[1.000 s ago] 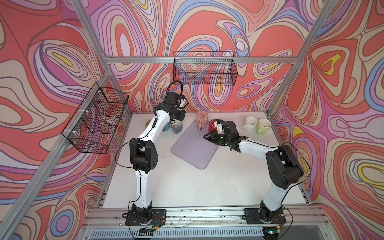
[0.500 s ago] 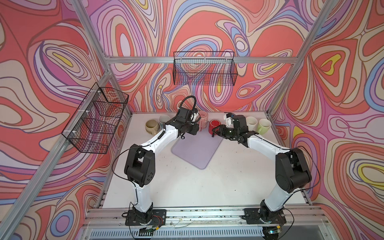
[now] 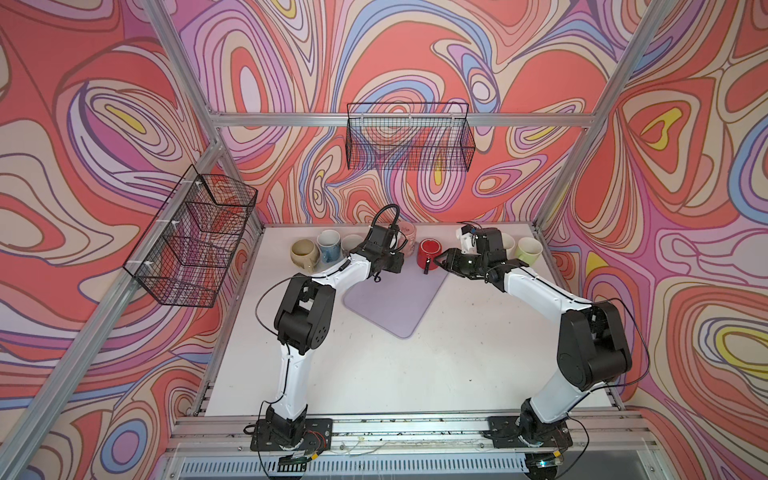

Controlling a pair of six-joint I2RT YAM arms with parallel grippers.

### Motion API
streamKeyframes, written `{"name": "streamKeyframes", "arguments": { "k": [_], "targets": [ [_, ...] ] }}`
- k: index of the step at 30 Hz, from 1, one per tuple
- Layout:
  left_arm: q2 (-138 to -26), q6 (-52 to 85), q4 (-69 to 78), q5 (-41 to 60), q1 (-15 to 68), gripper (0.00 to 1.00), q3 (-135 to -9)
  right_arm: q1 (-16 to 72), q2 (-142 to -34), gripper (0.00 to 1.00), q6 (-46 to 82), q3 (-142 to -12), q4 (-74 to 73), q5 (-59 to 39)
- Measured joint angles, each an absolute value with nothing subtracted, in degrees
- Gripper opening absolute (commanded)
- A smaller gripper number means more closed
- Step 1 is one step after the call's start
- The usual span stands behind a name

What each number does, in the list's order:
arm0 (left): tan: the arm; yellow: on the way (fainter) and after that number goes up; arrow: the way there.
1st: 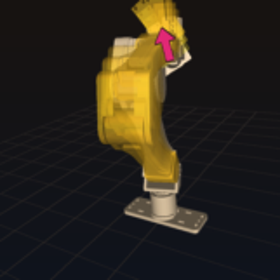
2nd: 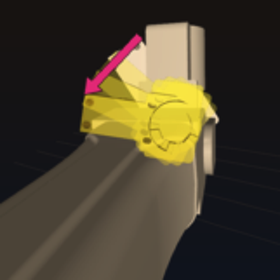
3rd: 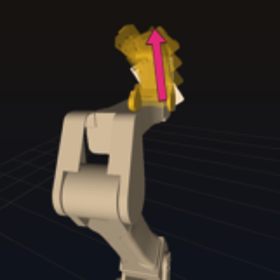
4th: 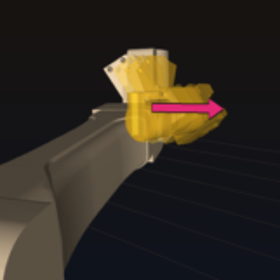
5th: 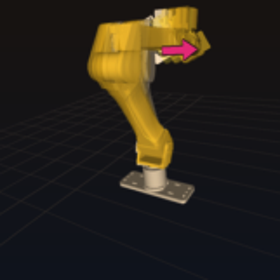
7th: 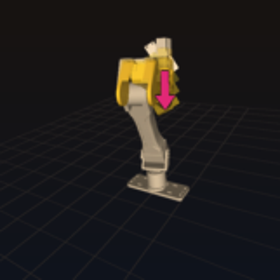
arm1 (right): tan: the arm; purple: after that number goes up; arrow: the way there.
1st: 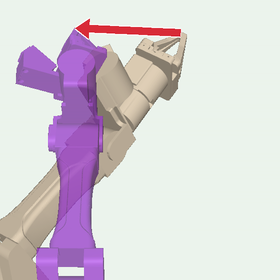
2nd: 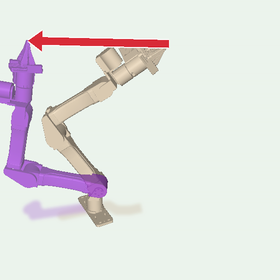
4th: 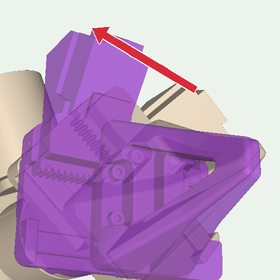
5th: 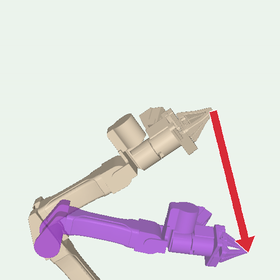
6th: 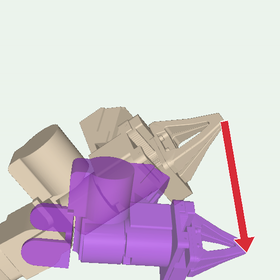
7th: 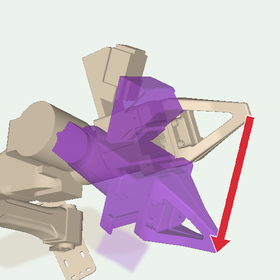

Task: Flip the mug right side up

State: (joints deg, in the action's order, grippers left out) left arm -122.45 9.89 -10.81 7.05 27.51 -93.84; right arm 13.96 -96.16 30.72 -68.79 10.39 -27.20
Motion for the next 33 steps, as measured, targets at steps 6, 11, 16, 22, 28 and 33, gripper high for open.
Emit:
{"name": "streamKeyframes", "arguments": {
  "k": [6,11,16,22,28,33],
  "targets": [
    [-127.98,9.82,-10.48,7.01,27.79,0.52,-100.31,13.52,-94.80,0.44,30.50,-68.77,10.74,-27.22],
    [-132.35,9.65,-12.97,6.13,27.83,0.52,-107.68,13.52,-94.65,0.44,30.55,-68.55,10.13,-27.24],
    [-136.27,9.67,-16.58,5.96,27.83,0.51,-113.99,13.50,-94.61,0.44,30.55,-68.12,9.72,-27.22],
    [-141.38,9.65,-22.98,5.96,27.81,0.49,-122.32,13.34,-94.11,0.44,30.72,-66.41,8.99,-27.22],
    [-142.34,9.65,-26.63,5.96,27.81,0.48,-123.79,13.08,-93.73,0.44,31.00,-65.56,8.14,-27.22],
    [-142.52,9.67,-27.70,5.72,27.81,0.48,-123.79,13.08,-93.73,0.44,31.14,-65.39,7.60,-27.42]
  ]
}}
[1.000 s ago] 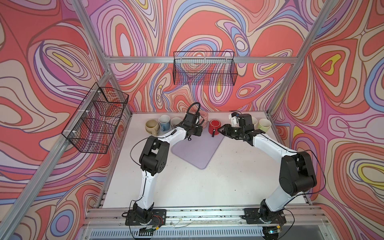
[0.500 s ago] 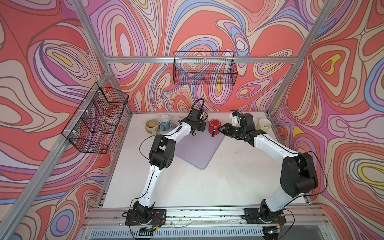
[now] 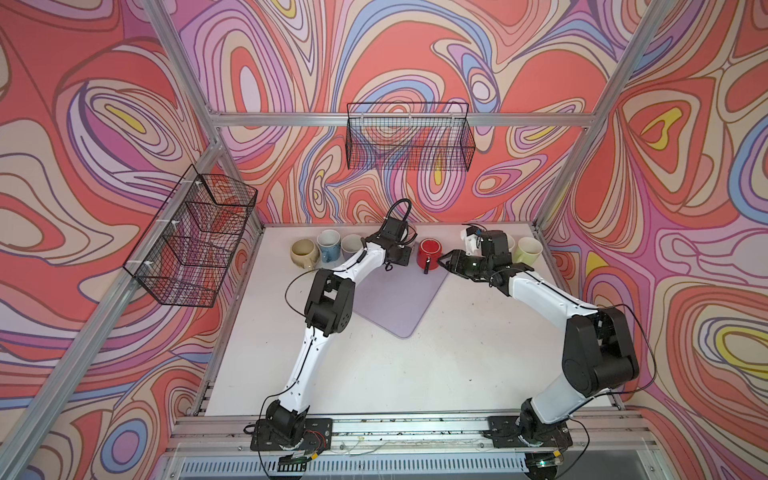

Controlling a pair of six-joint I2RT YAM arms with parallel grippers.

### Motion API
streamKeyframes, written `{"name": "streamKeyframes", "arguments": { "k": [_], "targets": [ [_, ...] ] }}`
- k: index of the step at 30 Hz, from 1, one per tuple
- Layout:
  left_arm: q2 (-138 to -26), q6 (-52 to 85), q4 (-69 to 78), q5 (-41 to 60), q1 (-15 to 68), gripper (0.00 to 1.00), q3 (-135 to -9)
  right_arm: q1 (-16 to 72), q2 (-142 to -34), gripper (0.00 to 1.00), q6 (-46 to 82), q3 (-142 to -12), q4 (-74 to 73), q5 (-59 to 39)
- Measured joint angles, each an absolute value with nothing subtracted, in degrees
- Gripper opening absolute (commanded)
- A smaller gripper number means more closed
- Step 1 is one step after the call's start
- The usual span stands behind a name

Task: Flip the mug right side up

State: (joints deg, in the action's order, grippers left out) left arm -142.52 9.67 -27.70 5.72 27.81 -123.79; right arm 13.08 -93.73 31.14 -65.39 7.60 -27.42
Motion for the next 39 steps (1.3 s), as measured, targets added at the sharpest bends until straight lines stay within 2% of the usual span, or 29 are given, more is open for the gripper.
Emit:
{"name": "streamKeyframes", "arguments": {
  "k": [13,27,39],
  "targets": [
    [-145.47,9.69,-28.16,5.28,27.81,0.45,-127.72,12.80,-93.73,0.44,31.16,-65.12,6.81,-27.90],
    [-146.12,9.67,-28.82,4.29,27.77,0.19,-128.75,12.78,-93.73,0.44,31.18,-64.64,6.79,-27.90],
    [-144.51,9.23,-27.18,4.51,27.75,0.11,-125.95,12.78,-93.73,0.43,31.33,-64.58,6.79,-27.88]
  ]
}}
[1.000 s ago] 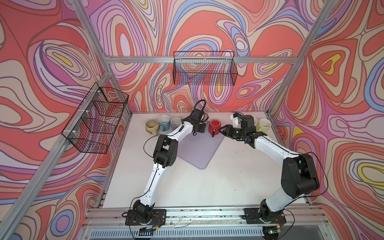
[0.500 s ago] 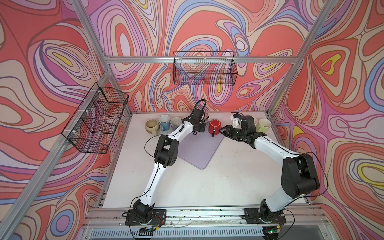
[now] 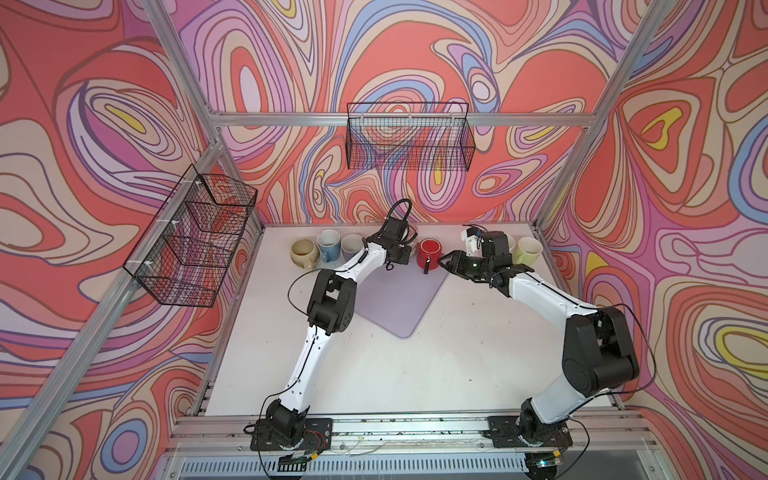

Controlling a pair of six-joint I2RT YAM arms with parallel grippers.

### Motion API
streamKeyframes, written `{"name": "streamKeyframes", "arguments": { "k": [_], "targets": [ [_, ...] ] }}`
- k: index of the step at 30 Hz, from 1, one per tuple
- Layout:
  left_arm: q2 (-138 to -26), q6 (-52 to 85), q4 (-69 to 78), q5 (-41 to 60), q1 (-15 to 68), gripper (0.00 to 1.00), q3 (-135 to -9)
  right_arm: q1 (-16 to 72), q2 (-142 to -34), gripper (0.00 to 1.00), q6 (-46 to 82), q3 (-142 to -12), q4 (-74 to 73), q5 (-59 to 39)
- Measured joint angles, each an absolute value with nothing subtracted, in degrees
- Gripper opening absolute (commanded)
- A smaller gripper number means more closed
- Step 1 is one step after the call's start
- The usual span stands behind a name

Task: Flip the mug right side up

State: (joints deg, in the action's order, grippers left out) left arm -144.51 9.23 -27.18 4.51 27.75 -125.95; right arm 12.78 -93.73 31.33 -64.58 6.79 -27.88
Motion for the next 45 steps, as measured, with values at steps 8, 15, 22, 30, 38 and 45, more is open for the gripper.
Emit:
{"name": "streamKeyframes", "arguments": {
  "k": [8,15,22,30,38,45],
  "targets": [
    [-142.08,9.10,-25.65,7.14,27.42,0.10,-122.32,12.78,-93.73,0.43,31.59,-64.58,6.79,-27.90],
    [-137.62,9.06,-25.45,10.04,26.76,0.09,-117.23,12.78,-93.73,0.43,32.23,-64.58,6.04,-28.12],
    [-133.56,9.26,-25.23,12.56,25.71,0.08,-113.06,12.78,-93.73,0.43,32.69,-64.58,5.50,-28.69],
    [-129.16,9.19,-25.04,12.95,25.45,0.06,-108.40,12.78,-93.76,0.43,33.19,-64.58,4.89,-29.19],
    [-122.56,8.73,-23.66,12.71,25.45,0.05,-102.43,12.78,-94.26,0.43,34.22,-64.38,3.07,-29.56],
    [-120.55,8.86,-17.47,12.64,25.45,0.05,-93.84,12.78,-94.65,0.43,34.57,-63.55,2.61,-29.61]
  ]
}}
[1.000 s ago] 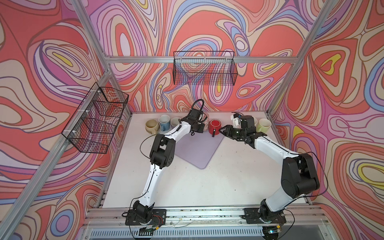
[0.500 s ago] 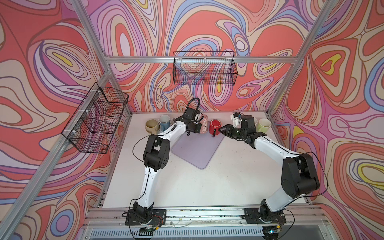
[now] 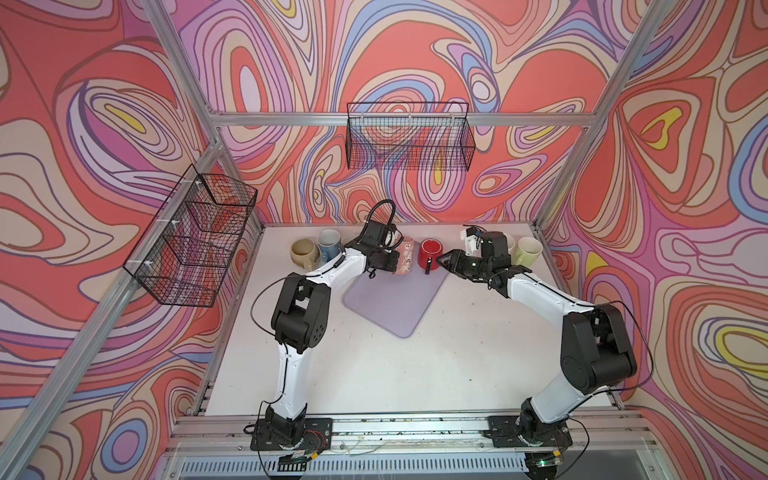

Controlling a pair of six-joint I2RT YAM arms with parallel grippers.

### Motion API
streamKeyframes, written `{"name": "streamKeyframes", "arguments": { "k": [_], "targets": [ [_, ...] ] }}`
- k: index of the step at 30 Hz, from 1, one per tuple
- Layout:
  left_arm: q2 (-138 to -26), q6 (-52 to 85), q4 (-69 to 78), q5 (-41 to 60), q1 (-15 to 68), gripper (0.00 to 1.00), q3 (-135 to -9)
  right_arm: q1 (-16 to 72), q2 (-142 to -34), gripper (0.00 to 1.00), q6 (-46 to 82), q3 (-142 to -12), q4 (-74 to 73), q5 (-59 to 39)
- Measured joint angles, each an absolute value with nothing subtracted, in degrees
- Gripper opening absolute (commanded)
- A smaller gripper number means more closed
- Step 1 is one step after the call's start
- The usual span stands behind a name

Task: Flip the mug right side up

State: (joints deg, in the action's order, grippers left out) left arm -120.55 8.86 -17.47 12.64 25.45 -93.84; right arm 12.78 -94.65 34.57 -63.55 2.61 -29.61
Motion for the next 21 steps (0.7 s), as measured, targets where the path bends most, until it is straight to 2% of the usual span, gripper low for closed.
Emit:
{"name": "streamKeyframes", "arguments": {
  "k": [9,21],
  "targets": [
    [-118.76,9.74,-9.56,13.06,25.56,0.06,-87.39,12.78,-94.65,0.43,34.50,-63.05,2.66,-29.58],
    [-116.09,10.61,-0.10,11.29,27.46,0.22,-74.74,12.78,-94.65,0.43,34.15,-61.87,3.25,-29.52]
  ]
}}
